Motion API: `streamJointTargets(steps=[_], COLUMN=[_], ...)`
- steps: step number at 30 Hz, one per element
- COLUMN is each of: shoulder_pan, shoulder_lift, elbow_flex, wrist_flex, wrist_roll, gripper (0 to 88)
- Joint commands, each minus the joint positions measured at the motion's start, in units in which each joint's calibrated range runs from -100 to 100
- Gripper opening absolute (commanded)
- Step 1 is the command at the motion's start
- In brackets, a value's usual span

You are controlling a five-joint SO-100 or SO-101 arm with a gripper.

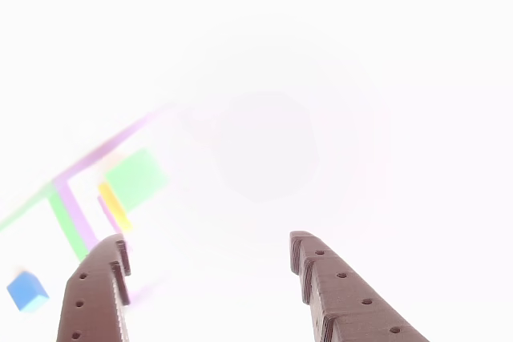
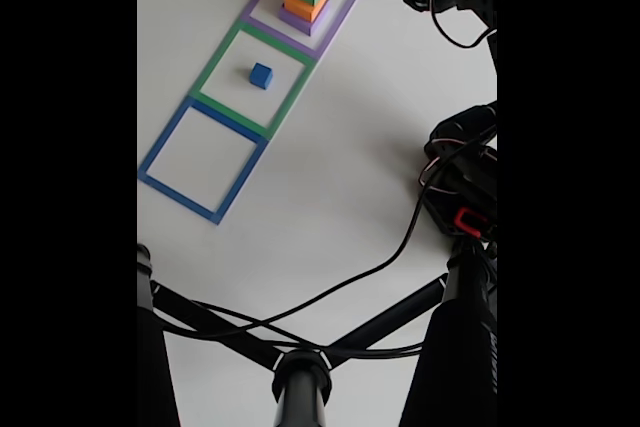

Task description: Tower of hanoi

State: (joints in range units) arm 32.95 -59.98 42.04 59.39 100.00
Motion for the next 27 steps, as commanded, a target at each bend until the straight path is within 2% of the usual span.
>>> streamJointTargets(steps=[1,5,11,20,27], shoulder_pan=[0.99,-0.35,-4.0,-6.3,-6.97], shoulder_lift=[-2.31,-0.94,4.88,18.76,27.73], elbow_flex=[10.33,18.05,27.51,36.24,38.78], wrist_flex=[-14.53,-26.19,-44.9,-70.81,-83.52], wrist_roll=[0.0,0.0,0.0,0.0,0.0], gripper=[30.1,38.1,41.0,40.6,40.8])
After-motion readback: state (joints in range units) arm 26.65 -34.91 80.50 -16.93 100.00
